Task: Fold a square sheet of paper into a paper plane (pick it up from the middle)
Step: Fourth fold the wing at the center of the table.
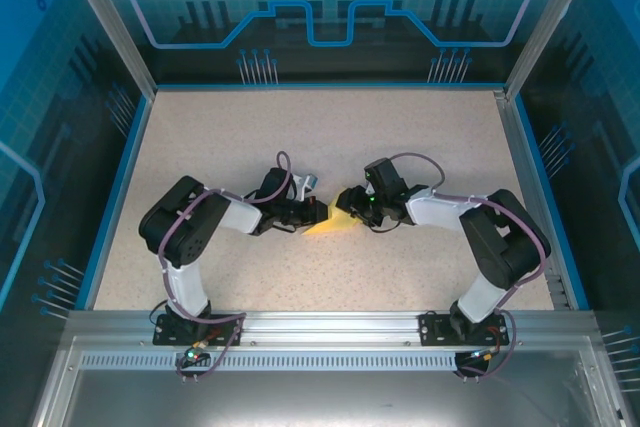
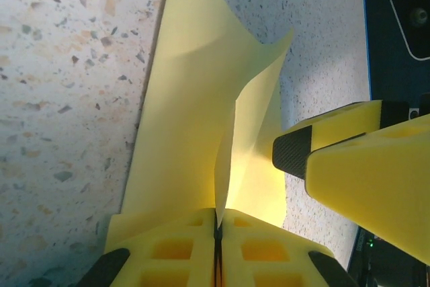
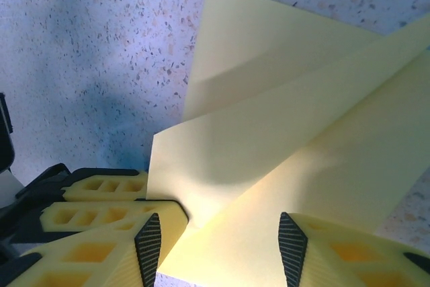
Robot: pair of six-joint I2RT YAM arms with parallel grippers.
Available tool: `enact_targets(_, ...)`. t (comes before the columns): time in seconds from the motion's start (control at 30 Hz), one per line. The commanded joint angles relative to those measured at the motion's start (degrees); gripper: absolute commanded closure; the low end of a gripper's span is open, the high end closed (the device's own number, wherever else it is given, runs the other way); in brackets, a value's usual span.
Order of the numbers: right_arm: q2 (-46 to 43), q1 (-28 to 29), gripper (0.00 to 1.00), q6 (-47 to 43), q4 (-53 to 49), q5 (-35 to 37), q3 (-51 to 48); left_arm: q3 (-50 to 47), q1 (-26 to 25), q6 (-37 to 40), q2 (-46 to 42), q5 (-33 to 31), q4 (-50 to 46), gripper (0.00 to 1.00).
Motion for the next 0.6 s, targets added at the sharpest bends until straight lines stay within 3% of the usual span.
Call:
enact_targets(0.0, -0.7, -0.6, 0.47, 0.9, -2.1, 1.7, 1.7, 1.5, 0.7, -1.0, 1.2, 1.6, -1.8, 0.89)
enact_targets(0.3, 2.8, 0.5, 0.47, 1.5, -4.1, 1.5, 5.5, 2.0, 0.9, -2.2, 1.7, 1.6, -2.3, 0.89)
enact_targets(0.57, 3.2, 0.8, 0.49, 4.0, -7.3, 2.8, 6.0, 0.1, 0.9, -7.4, 2.0, 0.9, 2.9, 0.89)
